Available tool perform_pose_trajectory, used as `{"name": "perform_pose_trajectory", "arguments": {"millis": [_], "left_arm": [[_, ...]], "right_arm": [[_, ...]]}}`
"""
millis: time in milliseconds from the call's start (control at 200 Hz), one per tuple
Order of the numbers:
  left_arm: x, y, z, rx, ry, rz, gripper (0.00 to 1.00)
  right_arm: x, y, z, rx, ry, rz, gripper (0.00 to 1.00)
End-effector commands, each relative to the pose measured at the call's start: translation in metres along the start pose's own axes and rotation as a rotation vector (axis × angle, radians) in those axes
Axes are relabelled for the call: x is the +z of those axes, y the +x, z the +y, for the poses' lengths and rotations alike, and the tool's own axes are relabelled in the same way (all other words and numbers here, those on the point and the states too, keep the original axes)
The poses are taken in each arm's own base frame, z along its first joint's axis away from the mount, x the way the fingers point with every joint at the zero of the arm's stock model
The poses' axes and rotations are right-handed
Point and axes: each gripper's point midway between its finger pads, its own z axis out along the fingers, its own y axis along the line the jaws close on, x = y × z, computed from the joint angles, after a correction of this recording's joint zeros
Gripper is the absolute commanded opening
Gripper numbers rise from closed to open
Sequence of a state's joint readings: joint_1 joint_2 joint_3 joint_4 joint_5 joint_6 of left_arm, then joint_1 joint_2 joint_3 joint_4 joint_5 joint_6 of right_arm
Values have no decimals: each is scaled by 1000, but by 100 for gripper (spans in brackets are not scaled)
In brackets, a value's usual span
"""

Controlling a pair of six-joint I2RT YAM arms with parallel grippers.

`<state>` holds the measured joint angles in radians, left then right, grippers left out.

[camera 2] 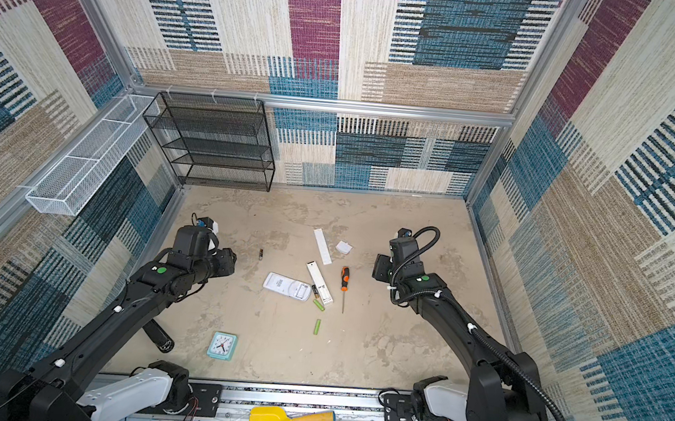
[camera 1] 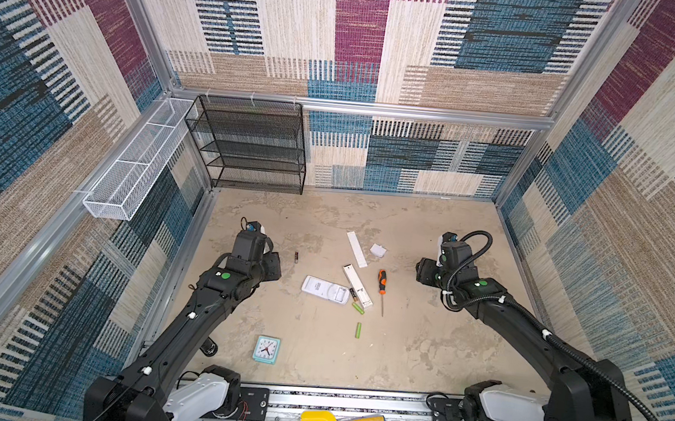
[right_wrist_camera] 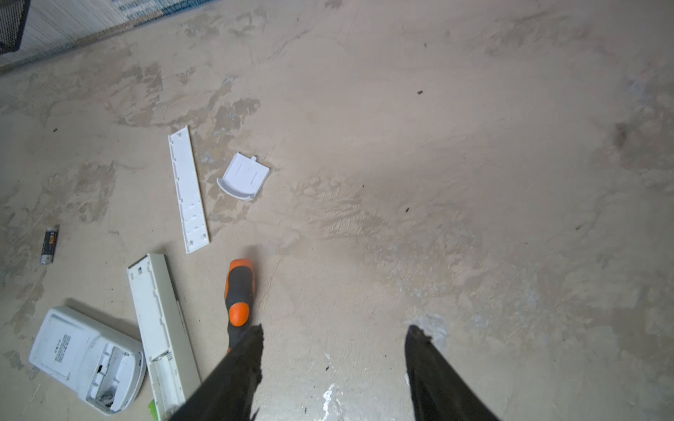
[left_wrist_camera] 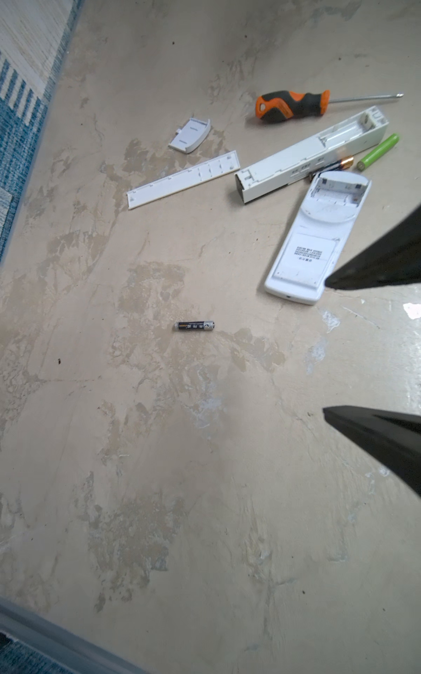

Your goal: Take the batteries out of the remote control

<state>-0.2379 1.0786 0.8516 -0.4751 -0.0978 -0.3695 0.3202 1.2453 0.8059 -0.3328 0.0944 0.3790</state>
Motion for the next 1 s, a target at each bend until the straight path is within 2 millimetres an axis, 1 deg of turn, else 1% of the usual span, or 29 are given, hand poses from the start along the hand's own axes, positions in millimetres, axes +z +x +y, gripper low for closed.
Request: {"name": "perform_pose_trajectory", "arguments": {"millis": [0, 110, 175, 260, 335, 411, 466, 501, 571, 616, 676, 726, 801, 876, 921, 991], "left_arm": [[-2, -9, 1, 22, 15, -23, 55], [-5, -5, 1, 4, 37, -19, 56], [-7, -4, 6, 11, 29, -27, 56], [-11, -10, 14, 34, 5, -45, 58], [-16, -19, 20, 62, -16, -66, 68], [-18, -32, 26, 99, -41, -104, 75], [-18, -42, 30, 118, -55, -137, 84], [-17, -48, 30, 136, -54, -158, 88], [-12, -61, 26, 224, -35, -209, 92], [-7, -69, 28, 253, -58, -244, 94], [2, -77, 40, 241, -119, -273, 95], [13, -81, 51, 225, -161, -285, 98], [35, -72, 70, 198, -221, -278, 99], [57, -53, 90, 157, -288, -237, 99], [63, -44, 96, 152, -307, -224, 99], [66, -34, 101, 135, -316, -246, 99]], "right_arm": [[0, -17, 5, -12, -9, -55, 63], [9, -18, 13, -5, -38, -30, 62], [9, -20, 15, 5, -43, -39, 62], [1, -33, 12, 10, -32, -105, 63], [-12, -48, 6, 8, -3, -196, 66], [-28, -63, -6, 6, 51, -298, 74], [-40, -73, -15, 1, 97, -374, 81], [-45, -76, -23, 2, 131, -410, 86], [-56, -83, -35, 3, 182, -491, 95], [-60, -84, -41, -16, 206, -534, 99], [-63, -86, -52, -22, 251, -583, 100], [-60, -83, -63, -30, 291, -600, 100], [-51, -77, -75, -58, 327, -615, 100], [-46, -71, -86, -63, 339, -651, 100], [-44, -65, -92, -61, 334, -673, 100], [-39, -59, -100, -56, 325, -688, 100]]}}
